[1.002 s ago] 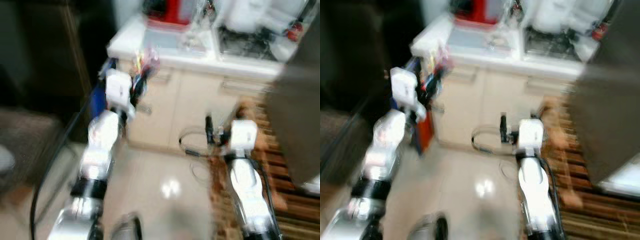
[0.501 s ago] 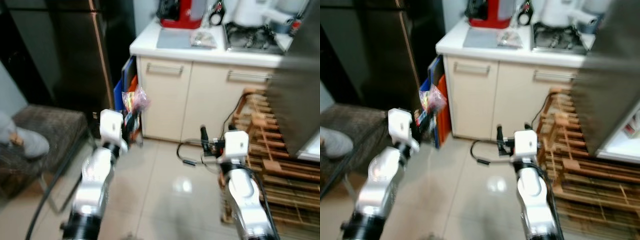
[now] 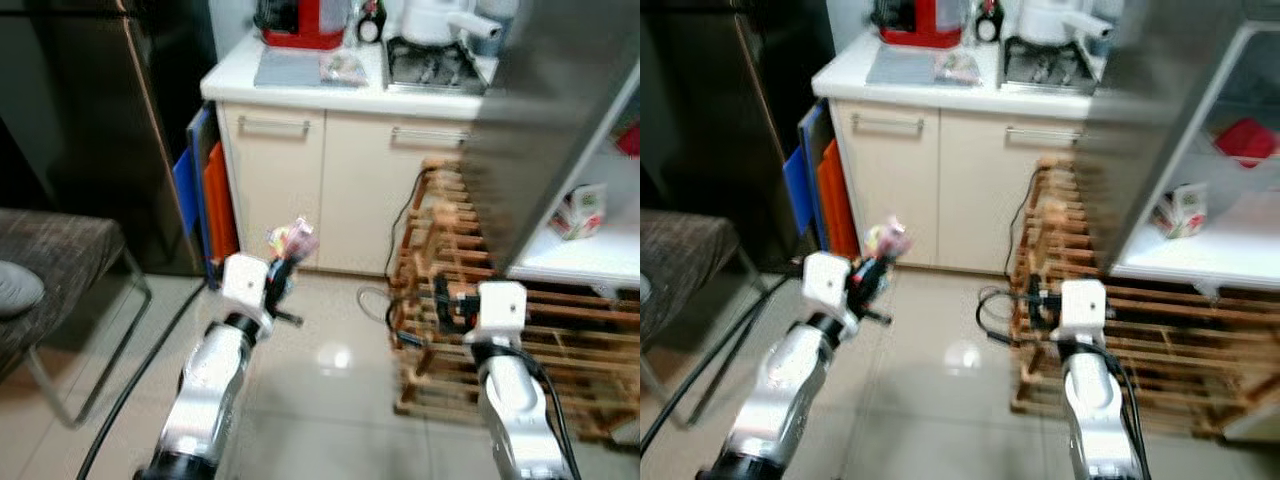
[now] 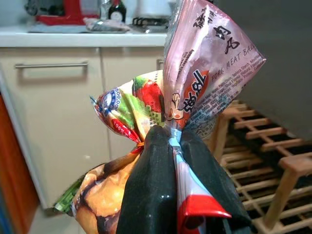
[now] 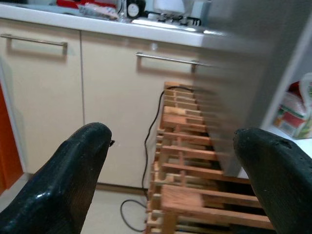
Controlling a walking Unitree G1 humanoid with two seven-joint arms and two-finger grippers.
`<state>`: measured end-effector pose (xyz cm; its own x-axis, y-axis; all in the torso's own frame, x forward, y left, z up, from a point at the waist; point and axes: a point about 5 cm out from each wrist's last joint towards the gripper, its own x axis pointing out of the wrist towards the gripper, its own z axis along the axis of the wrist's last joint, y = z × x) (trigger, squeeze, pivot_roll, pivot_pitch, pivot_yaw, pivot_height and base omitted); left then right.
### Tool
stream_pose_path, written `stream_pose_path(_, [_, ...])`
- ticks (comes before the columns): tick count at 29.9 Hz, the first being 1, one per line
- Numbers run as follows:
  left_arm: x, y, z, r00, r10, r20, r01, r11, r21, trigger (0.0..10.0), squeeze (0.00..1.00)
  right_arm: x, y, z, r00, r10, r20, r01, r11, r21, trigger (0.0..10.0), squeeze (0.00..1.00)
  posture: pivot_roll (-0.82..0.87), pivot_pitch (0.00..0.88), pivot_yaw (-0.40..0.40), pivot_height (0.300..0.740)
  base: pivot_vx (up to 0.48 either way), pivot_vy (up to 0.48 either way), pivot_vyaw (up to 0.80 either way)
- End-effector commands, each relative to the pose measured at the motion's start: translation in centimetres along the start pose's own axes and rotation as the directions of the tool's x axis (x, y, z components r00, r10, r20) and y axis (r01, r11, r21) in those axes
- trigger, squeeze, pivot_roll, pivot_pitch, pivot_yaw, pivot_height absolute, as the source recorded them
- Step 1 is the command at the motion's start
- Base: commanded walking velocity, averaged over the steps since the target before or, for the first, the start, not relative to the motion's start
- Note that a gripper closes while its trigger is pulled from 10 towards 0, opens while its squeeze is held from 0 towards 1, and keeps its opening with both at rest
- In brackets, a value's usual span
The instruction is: Restocking fridge
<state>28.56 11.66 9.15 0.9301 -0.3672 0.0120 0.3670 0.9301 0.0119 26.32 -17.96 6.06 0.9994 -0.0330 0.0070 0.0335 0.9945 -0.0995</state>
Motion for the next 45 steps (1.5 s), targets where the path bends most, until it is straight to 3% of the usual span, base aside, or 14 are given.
stream_pose_path(1, [-0.1, 0.7, -0.2, 1.000, 0.026, -0.009, -0.026, 1.000, 0.000, 10.0, 0.00, 0.2, 0.6, 0.0, 1.000, 0.026, 0.005, -0.026, 1.000, -0.003, 10.0, 0.00, -0.07, 0.000, 0.012, 0.740, 0.000, -0.480, 0.00])
stream_pose_path(9, [1.3, 0.5, 1.2, 0.999, -0.031, 0.036, 0.031, 1.000, 0.003, 10.0, 0.00, 0.4, 0.8, 0.3, 1.000, 0.016, 0.026, -0.016, 1.000, -0.002, 10.0, 0.00, -0.09, 0.000, 0.038, 0.740, 0.000, -0.480, 0.00])
stream_pose_path(20, [2.0, -0.1, 1.7, 0.995, -0.083, 0.058, 0.083, 0.997, -0.003, 10.0, 0.00, 0.5, 0.8, 0.4, 0.999, 0.023, 0.040, -0.023, 1.000, -0.008, 10.0, 0.00, -0.10, 0.000, 0.048, 0.740, 0.000, -0.480, 0.00])
stream_pose_path(36, [3.6, 1.6, 2.1, 0.998, -0.052, 0.034, 0.050, 0.998, 0.042, 10.0, 0.00, 0.4, 1.5, 0.3, 0.998, 0.030, 0.052, -0.030, 1.000, -0.002, 10.0, 0.00, -0.13, 0.000, 0.087, 0.740, 0.000, -0.351, -0.08])
stream_pose_path(41, [3.8, 1.6, 2.0, 0.998, -0.049, 0.042, 0.048, 0.999, 0.026, 10.0, 0.00, 0.0, 0.5, -0.4, 1.000, -0.007, 0.015, 0.007, 1.000, 0.002, 10.0, 0.00, -0.15, 0.000, 0.086, 0.740, 0.000, 0.000, -0.25])
stream_pose_path(42, [3.8, 1.7, 1.8, 0.999, -0.034, 0.036, 0.034, 0.999, 0.006, 10.0, 0.00, -0.3, -0.5, -1.4, 0.997, -0.066, -0.048, 0.067, 0.997, 0.028, 10.0, 0.00, -0.15, 0.000, 0.084, 0.740, 0.000, 0.000, 0.00])
stream_pose_path(45, [3.8, 1.7, 1.8, 0.999, -0.034, 0.037, 0.034, 0.999, 0.006, 10.0, 0.00, -0.6, -1.9, -2.1, 0.987, -0.137, -0.085, 0.137, 0.991, -0.007, 10.0, 0.00, -0.15, 0.000, 0.088, 0.740, 0.000, 0.000, 0.00])
